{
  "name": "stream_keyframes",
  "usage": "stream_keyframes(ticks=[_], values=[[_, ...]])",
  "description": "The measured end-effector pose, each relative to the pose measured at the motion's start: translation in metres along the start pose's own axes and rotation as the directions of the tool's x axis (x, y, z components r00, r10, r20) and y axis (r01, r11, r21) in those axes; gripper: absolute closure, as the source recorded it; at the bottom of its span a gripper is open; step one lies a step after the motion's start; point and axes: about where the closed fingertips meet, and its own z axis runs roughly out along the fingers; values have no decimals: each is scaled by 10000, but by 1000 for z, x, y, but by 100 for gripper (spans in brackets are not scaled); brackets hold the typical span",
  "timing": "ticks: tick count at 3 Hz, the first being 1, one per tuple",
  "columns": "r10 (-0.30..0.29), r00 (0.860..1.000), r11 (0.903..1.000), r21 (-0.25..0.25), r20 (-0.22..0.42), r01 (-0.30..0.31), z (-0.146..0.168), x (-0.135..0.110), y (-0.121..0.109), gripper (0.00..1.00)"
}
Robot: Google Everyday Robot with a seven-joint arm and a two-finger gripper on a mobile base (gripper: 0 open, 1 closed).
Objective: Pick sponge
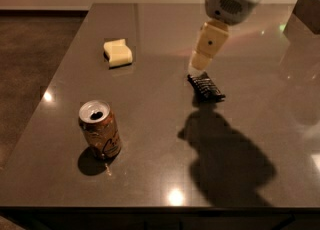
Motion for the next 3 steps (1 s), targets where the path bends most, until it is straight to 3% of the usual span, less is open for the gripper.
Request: stream_keyframes(ticks=[2, 3], values=[[1171, 9922, 9926, -380, 422, -1156, 65, -92, -46, 0], [1365, 9894, 9875, -866, 499, -1319, 101, -131, -55, 0]])
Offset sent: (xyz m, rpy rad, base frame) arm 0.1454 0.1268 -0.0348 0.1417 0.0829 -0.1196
